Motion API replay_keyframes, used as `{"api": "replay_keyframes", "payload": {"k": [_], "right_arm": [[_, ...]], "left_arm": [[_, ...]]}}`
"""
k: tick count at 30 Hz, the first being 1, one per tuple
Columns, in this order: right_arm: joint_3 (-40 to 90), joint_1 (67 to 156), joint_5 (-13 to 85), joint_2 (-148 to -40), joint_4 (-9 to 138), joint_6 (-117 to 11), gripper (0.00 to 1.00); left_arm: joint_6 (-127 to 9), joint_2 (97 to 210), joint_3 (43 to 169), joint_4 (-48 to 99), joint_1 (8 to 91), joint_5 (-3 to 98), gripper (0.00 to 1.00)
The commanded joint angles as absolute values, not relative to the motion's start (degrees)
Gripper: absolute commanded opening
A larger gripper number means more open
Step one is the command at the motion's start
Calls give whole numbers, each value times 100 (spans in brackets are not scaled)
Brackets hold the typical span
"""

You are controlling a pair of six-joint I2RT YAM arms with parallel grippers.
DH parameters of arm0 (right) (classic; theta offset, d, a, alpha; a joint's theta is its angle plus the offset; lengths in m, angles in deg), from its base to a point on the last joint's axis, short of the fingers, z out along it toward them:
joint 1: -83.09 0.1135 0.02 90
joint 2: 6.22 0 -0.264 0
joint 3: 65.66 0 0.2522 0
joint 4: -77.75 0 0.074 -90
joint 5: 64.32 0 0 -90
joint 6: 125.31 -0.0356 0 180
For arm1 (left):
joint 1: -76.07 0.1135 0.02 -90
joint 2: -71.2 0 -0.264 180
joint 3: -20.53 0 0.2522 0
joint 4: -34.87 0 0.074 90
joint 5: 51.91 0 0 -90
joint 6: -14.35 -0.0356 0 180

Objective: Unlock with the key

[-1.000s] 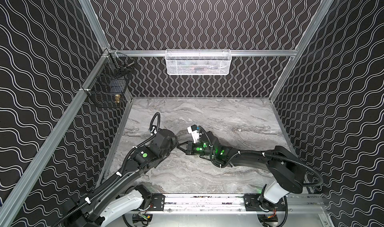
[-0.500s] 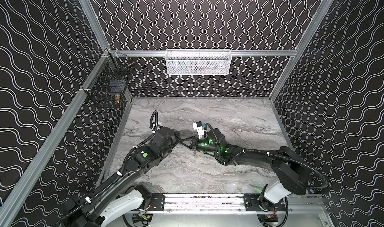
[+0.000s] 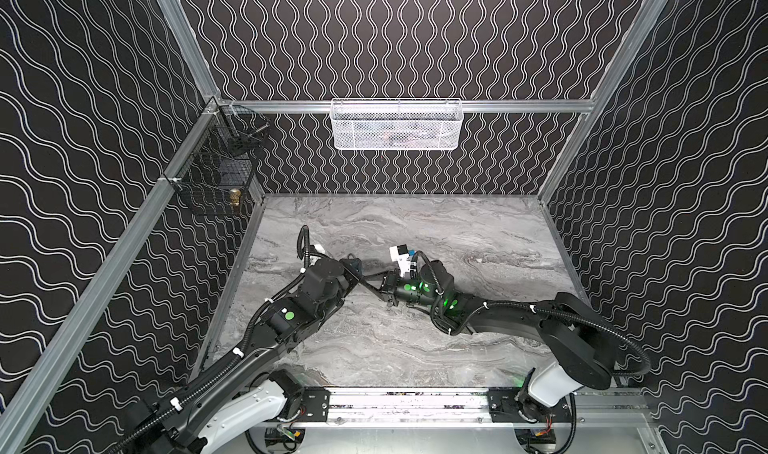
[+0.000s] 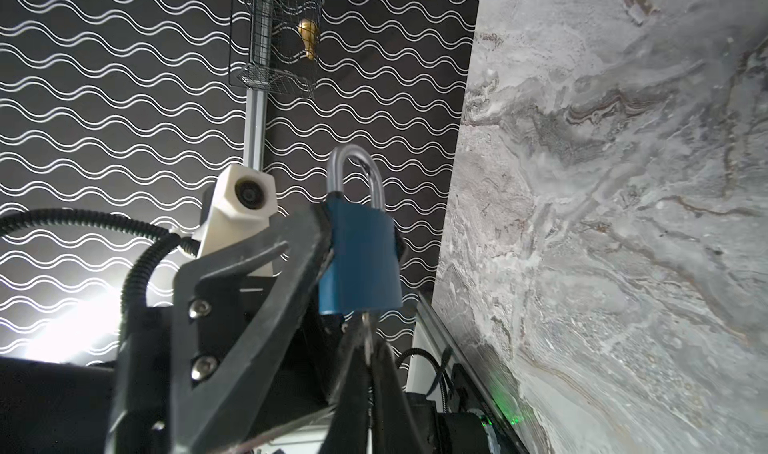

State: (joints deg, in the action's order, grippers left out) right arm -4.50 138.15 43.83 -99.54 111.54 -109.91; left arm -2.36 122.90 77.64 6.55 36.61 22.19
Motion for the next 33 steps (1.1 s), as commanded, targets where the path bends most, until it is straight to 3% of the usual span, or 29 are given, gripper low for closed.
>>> {"api": "replay_keyframes", "payload": {"k": [1,24,33], "right_arm": [[-336,13925,4801,-9952,12581,-11168,0],[-782,14052,4604,-9792,12569,-11640,0],[-674,14065,4554,-9683,12156,-11317,0]], "left_arm": [[-12,12297,7736,1145,3633,2803,0],[424,12042,7250,2286,3633,2980,0],[171,11967,7516,1678,3631,2808,0]]}}
